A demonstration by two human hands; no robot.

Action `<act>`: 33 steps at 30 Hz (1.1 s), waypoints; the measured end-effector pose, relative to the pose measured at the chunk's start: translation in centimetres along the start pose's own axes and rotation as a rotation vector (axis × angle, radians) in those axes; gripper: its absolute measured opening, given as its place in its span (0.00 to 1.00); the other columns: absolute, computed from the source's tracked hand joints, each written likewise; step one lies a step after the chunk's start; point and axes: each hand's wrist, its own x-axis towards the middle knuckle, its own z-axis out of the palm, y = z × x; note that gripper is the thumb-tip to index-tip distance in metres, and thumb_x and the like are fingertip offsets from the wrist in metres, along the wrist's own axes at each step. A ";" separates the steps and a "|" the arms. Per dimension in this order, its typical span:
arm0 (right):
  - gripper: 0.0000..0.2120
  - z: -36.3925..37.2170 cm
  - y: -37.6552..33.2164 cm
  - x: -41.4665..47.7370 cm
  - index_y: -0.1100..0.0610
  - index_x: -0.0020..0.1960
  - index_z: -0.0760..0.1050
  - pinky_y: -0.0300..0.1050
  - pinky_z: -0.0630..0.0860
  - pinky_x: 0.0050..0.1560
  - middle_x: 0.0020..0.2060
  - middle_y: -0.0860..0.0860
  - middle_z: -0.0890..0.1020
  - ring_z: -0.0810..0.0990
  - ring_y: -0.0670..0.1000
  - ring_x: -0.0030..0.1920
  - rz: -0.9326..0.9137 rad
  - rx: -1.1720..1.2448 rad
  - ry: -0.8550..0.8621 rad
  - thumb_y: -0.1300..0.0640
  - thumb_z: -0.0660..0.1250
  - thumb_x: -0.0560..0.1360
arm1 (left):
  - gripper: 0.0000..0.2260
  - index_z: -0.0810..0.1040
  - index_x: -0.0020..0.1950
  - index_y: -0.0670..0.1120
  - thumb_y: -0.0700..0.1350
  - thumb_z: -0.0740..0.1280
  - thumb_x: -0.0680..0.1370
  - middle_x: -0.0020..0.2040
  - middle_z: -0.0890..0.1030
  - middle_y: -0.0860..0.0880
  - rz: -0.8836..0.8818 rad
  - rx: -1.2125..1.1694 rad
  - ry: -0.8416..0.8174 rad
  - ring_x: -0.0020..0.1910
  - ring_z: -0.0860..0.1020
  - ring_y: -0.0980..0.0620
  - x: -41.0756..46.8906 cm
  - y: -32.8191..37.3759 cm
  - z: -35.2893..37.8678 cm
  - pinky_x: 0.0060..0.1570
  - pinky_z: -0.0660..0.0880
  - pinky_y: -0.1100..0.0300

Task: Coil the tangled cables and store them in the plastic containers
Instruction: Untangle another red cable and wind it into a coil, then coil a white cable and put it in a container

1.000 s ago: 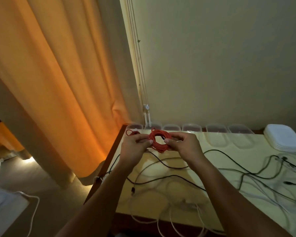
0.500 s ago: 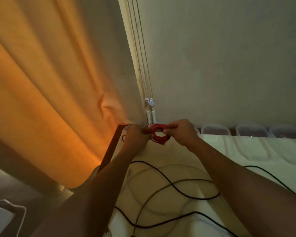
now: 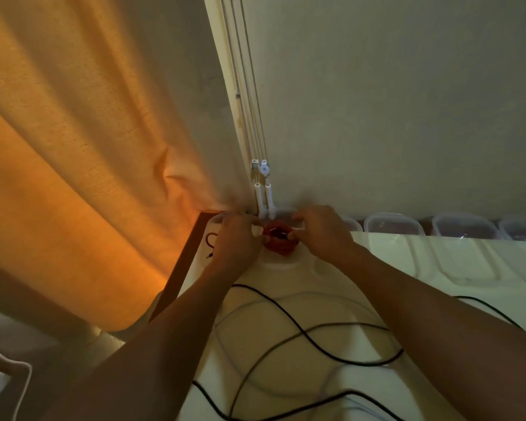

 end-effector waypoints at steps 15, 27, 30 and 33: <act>0.06 2.4 0.0 0.1 0.52 0.50 0.84 0.47 0.81 0.41 0.42 0.51 0.85 0.84 0.53 0.43 -0.049 -0.278 0.042 0.55 0.70 0.74 | 0.17 0.78 0.68 0.52 0.50 0.69 0.79 0.59 0.78 0.46 0.114 0.305 0.009 0.57 0.78 0.45 -0.3 -0.4 1.8 0.57 0.78 0.48; 0.18 -3.5 0.9 -8.0 0.50 0.62 0.81 0.46 0.72 0.63 0.62 0.47 0.81 0.77 0.49 0.63 0.025 0.048 0.035 0.49 0.75 0.73 | 0.13 0.81 0.64 0.54 0.49 0.72 0.79 0.58 0.75 0.49 0.104 0.094 -0.060 0.59 0.76 0.49 -7.0 2.3 -2.3 0.62 0.76 0.51; 0.16 -5.4 0.4 -12.3 0.48 0.60 0.82 0.47 0.73 0.64 0.59 0.46 0.82 0.77 0.49 0.62 0.066 0.032 -0.078 0.48 0.76 0.73 | 0.12 0.81 0.62 0.54 0.50 0.72 0.78 0.57 0.75 0.52 0.134 0.082 -0.179 0.55 0.76 0.54 -11.1 3.5 -3.0 0.62 0.76 0.54; 0.14 -6.5 0.1 -17.4 0.48 0.58 0.83 0.46 0.74 0.62 0.57 0.47 0.82 0.77 0.49 0.60 0.101 0.030 -0.174 0.48 0.76 0.73 | 0.12 0.81 0.61 0.55 0.52 0.73 0.78 0.55 0.77 0.53 0.120 0.093 -0.266 0.52 0.76 0.55 -15.4 4.1 -3.5 0.60 0.76 0.54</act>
